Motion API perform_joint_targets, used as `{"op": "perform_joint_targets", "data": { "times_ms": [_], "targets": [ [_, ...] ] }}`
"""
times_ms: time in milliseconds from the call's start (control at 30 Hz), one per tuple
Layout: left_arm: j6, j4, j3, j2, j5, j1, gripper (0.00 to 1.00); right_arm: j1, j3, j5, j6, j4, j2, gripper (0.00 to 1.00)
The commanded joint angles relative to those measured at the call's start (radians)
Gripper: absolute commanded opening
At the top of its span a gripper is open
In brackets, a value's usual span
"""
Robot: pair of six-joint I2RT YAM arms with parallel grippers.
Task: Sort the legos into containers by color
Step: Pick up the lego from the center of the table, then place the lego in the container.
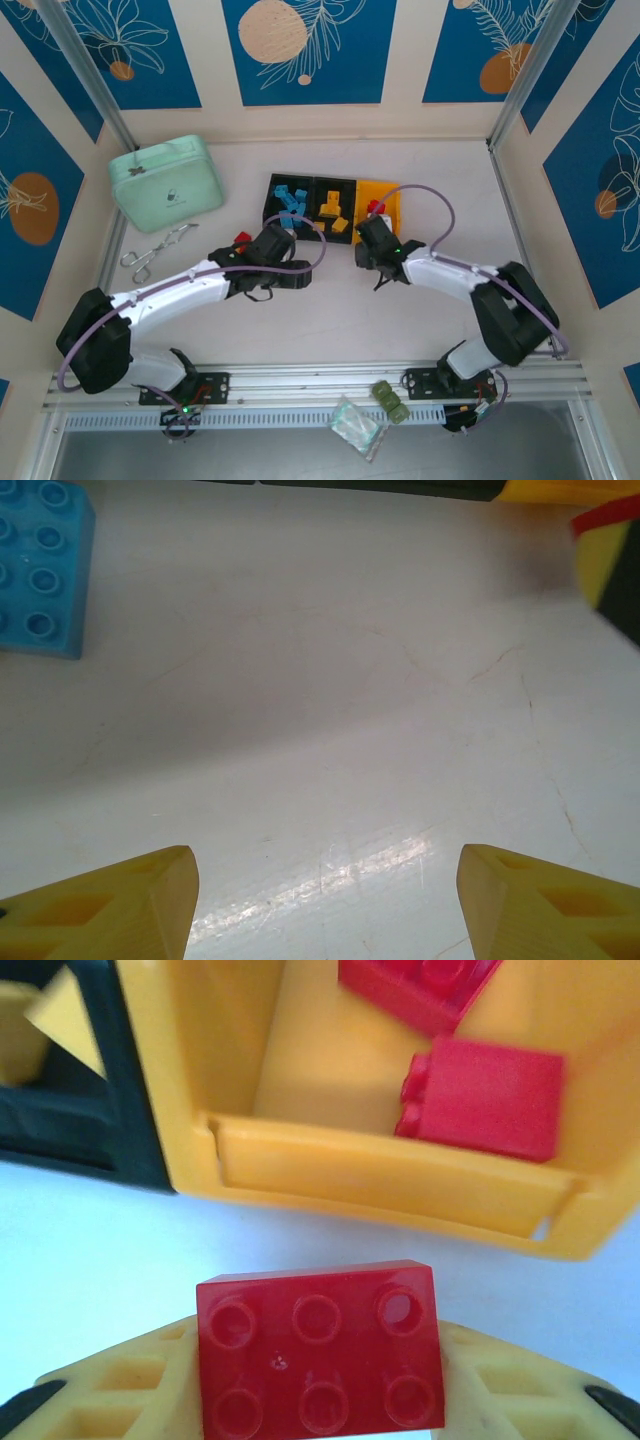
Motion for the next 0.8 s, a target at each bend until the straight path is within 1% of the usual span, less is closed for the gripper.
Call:
{"op": "perform_joint_targets", "data": {
  "times_ms": [0, 133, 233, 533, 667, 767],
  "targets": [
    [-0.011, 0.044, -0.015, 0.007, 0.043, 0.009, 0.68, -0.056, 0.039, -0.057, 0.035, -0.114, -0.077, 0.35],
    [-0.023, 0.073, -0.024, 0.001, 0.069, 0.007, 0.69, -0.154, 0.13, -0.147, 0.047, -0.197, -0.089, 0.35],
    [-0.034, 0.09, -0.032, -0.004, 0.086, 0.007, 0.68, -0.201, 0.215, -0.189, 0.05, -0.242, -0.045, 0.35],
    [-0.047, 0.092, -0.058, -0.04, 0.087, 0.004, 0.69, -0.249, 0.476, -0.249, 0.041, -0.334, 0.206, 0.36],
    [-0.052, 0.088, -0.07, -0.053, 0.079, 0.004, 0.69, -0.276, 0.582, -0.299, 0.06, -0.353, 0.315, 0.38],
    [-0.055, 0.083, -0.074, -0.057, 0.077, 0.005, 0.69, -0.293, 0.666, -0.307, 0.077, -0.374, 0.397, 0.39]
  ]
}}
